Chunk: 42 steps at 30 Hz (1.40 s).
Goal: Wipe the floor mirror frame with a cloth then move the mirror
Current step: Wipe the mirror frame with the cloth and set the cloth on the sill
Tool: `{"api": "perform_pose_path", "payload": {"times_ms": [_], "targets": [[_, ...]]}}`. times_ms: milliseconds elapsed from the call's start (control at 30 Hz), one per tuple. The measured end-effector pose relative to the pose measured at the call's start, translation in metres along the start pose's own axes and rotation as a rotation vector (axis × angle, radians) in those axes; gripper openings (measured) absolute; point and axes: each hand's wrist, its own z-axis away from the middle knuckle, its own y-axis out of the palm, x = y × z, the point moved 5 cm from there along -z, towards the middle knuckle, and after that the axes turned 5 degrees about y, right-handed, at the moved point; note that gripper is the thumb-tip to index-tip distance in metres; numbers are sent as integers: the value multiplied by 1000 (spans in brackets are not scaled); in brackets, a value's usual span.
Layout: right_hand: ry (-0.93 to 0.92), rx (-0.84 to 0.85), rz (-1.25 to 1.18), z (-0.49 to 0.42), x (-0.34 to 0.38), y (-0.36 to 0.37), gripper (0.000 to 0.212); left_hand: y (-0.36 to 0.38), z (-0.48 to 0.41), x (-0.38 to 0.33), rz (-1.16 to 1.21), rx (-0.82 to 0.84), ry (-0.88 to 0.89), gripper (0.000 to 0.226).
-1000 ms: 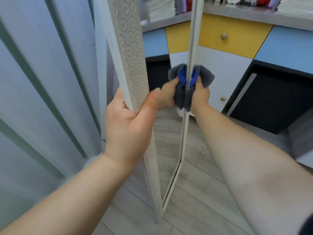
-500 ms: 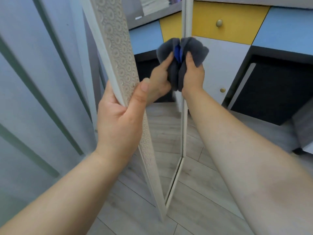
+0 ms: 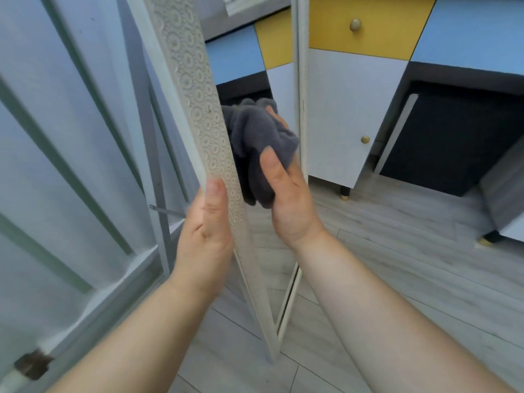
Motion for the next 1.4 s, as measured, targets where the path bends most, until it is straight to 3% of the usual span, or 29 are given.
{"api": "perform_pose_path", "payload": {"times_ms": [67, 133, 233, 333, 467, 700, 867, 967, 1033, 1167, 1400], "targets": [[-103, 135, 45, 7, 14, 19, 81, -2, -4, 5, -13, 21, -51, 77], [-168, 186, 131, 18, 14, 26, 73, -2, -6, 4, -7, 102, -108, 73], [-306, 133, 203, 50, -2, 22, 51, 3, -6, -1, 362, 149, -176, 77], [-443, 71, 281, 79, -29, 18, 45, -6, -8, 7, 402, 138, -285, 82], [-467, 10, 373, 78, -29, 13, 30, -9, -7, 9, 395, 196, -269, 76], [-584, -66, 326, 48, 23, 38, 29, 0, -11, -3, 519, 274, -120, 65], [-503, -53, 422, 88, -51, 12, 25, -6, -4, 7, 439, 257, -264, 75], [-404, -46, 506, 119, -97, -11, 24, -6, -5, 4, 340, 217, -244, 71], [-351, -23, 549, 130, -115, -23, 27, -6, -5, 3, 325, 228, -233, 83], [-291, -16, 560, 130, -115, -28, 29, -6, -4, 0, 315, 231, -208, 103], [-242, -44, 421, 99, -69, -8, 32, 5, -1, -4, 412, 262, -188, 89]]}}
